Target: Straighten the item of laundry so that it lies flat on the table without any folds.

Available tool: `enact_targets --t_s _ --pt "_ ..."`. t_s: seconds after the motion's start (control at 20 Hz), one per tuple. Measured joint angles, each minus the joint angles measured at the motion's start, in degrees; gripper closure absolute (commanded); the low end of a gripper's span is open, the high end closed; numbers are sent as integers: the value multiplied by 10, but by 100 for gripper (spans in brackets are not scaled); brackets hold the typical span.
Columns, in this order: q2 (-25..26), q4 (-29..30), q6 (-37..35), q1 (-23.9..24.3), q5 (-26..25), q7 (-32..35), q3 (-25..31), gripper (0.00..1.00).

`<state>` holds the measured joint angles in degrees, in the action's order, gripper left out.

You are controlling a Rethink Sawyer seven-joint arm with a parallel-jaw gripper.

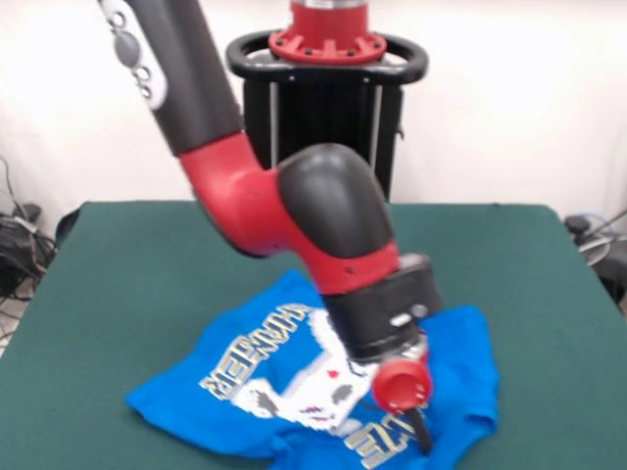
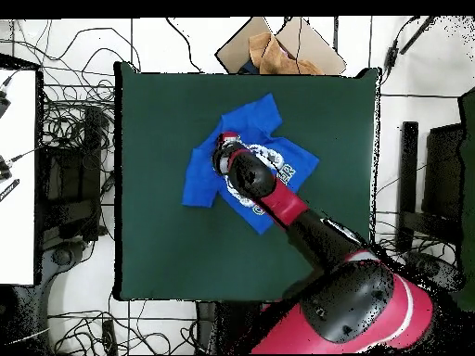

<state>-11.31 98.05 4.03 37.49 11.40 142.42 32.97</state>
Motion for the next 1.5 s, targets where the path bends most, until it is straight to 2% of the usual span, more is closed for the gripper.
enact_targets --t_s 0.2,0.5,0.65,0.8,0.9,1.05,1.25,1.35,1.5 --pt "7 0 29 -16 21 0 9 100" --pt "-6 0 34 -68 98 0 -2 100" --pt "-28 -5 34 -131 157 0 -41 100" --pt "-46 -12 30 -180 188 0 -85 100" --pt "-64 -24 9 -243 206 0 -152 100" --pt "-75 -40 -60 -312 199 0 -242 100" --pt "-75 -65 -163 -367 166 0 -337 100" --pt "-77 -79 -224 -384 137 0 -382 100" --pt "-88 -87 -276 -382 96 0 -423 100"
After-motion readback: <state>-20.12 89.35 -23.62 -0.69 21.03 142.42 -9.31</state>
